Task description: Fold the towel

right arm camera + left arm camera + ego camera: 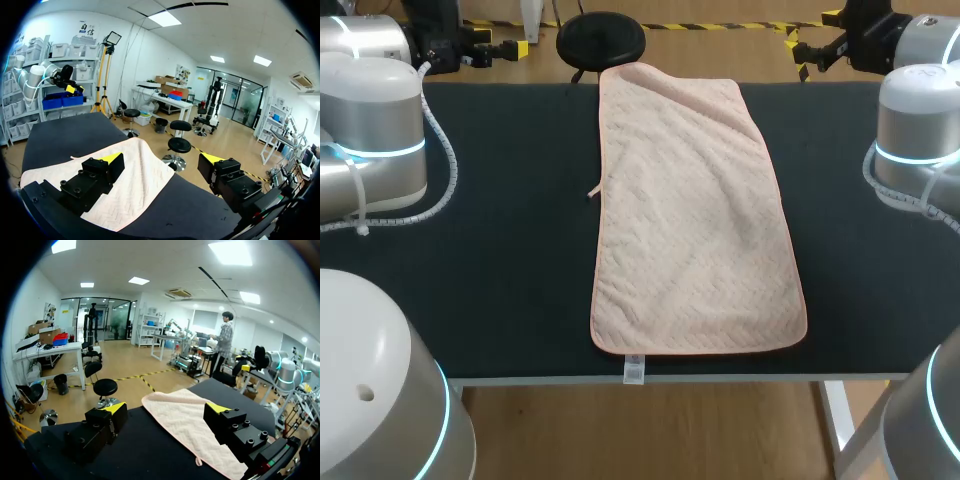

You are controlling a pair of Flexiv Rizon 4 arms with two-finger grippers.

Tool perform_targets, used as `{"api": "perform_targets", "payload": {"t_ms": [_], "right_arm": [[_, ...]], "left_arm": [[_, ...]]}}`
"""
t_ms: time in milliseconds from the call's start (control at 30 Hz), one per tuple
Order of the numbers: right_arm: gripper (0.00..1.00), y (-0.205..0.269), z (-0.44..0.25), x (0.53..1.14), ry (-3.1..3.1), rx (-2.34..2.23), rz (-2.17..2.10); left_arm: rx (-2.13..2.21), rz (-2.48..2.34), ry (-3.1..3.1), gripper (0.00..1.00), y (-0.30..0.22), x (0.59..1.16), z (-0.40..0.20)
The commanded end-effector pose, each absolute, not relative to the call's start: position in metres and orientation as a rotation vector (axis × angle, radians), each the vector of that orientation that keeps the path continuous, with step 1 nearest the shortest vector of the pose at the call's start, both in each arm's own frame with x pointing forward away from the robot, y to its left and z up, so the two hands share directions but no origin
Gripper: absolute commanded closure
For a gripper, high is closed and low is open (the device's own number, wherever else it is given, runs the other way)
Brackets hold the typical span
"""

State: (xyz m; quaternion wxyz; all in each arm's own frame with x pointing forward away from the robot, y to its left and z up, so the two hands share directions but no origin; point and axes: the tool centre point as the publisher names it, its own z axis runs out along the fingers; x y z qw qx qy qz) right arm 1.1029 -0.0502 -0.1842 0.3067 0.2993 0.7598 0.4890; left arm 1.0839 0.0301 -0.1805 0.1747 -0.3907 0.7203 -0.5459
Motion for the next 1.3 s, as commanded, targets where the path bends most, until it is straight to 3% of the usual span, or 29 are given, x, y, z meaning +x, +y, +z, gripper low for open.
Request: {"api": "perform_targets", "payload": {"t_ms": [33, 1100, 1300], "right_arm": [[0.0, -0.051, -0.184, 1.103, 2.012, 0.791, 1.293], [0.0, -0.051, -0.184, 1.103, 2.012, 0.791, 1.293], [0.0, -0.053, -0.195, 1.093, 2.315, 0.335, 0.749]], "left_arm": [[-1.107, -1.548, 2.036, 0.0, 0.03, 1.084, -0.182], [-0.999, -1.485, 2.148, 0.0, 0.022, 1.081, -0.189], [-0.595, -0.983, 2.51, 0.0, 0.009, 1.067, -0.202]]}}
